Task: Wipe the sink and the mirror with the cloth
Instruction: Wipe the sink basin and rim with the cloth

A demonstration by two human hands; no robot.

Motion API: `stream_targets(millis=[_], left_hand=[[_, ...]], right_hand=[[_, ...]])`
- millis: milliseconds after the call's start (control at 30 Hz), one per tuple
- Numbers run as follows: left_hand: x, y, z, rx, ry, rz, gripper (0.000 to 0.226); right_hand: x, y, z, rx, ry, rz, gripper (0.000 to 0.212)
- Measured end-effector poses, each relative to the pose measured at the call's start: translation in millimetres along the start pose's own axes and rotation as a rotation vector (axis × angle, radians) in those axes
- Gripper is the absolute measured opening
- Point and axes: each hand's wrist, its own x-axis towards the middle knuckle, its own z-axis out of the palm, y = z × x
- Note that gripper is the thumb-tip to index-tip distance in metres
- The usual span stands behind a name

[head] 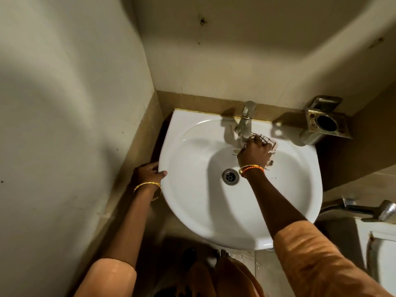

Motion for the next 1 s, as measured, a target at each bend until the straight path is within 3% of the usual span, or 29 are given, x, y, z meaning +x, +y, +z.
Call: stream_targets(millis=[133, 333, 500, 633, 800, 900, 1000], left_hand=[[6.5, 3.7, -2.5, 0.069, -0.001, 0.010, 0.050], [10.1, 5.4, -7.4, 0.114, -0.024, 0.006, 0.052], [11.6, 8.3, -8.7, 0.215, -0.019, 0.051, 0.047], [15.5, 8.1, -9.4, 0.271, -0.049, 0.063, 0.041], [19.6, 18.4, -9.6, 0.545, -0.048, 0.081, 0.040], [24.9, 12.2, -12.7, 0.355, -0.090, 0.076, 0.041], [26.1, 3.4, -16.2, 0.098, -0.119, 0.006, 0.053]], right_hand=[[-23.5, -31.1, 21.3, 0.078, 0.068, 0.094, 0.048], [-16.7, -103.6, 48.9, 0.127, 0.005, -0.248, 0.047], [39.9, -97.3, 41.0, 0.162, 0.096, -0.083, 0.044], [41.0, -107.6, 47.3, 0.224, 0.040, -0.023, 0.042], [-6.3, -153.8, 59.2, 0.337, -0.129, -0.329, 0.040], [7.7, -142.6, 51.1, 0.337, -0.093, -0.359, 0.044], [43.5, -112.6, 40.4, 0.305, -0.020, -0.183, 0.042]])
